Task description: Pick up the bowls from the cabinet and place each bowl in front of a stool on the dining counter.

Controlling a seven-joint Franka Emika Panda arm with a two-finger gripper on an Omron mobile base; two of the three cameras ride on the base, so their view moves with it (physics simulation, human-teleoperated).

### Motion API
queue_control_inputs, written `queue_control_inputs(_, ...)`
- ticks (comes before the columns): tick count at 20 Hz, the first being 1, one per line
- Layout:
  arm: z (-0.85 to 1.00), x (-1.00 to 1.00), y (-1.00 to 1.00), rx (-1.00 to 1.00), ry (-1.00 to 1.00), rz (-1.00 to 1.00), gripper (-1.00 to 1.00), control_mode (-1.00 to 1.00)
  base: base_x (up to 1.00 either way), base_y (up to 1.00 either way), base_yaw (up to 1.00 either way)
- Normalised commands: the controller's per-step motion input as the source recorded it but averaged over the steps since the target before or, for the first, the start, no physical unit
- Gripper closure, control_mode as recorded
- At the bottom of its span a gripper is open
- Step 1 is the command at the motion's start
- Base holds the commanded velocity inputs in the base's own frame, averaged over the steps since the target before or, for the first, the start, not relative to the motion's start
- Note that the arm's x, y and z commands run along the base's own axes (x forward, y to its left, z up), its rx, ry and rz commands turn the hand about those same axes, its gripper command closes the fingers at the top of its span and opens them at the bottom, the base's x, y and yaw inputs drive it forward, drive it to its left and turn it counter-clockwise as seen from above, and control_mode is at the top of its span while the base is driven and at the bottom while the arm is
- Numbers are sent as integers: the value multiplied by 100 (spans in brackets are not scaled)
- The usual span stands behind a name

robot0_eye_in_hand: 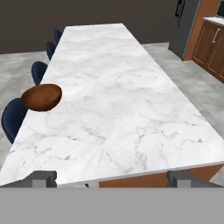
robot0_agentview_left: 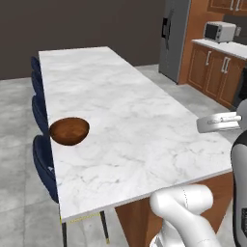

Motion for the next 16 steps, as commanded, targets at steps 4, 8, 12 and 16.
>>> queue_control_inputs(4, 0, 0, 0, 0, 0, 0, -100, 100, 0, -100, 0)
queue_control_inputs(8, 0, 0, 0, 0, 0, 0, -100, 100, 0, -100, 0)
queue_control_inputs(12, 0, 0, 0, 0, 0, 0, -100, 100, 0, -100, 0)
queue_control_inputs(16, 0, 0, 0, 0, 0, 0, -100, 100, 6, -100, 0)
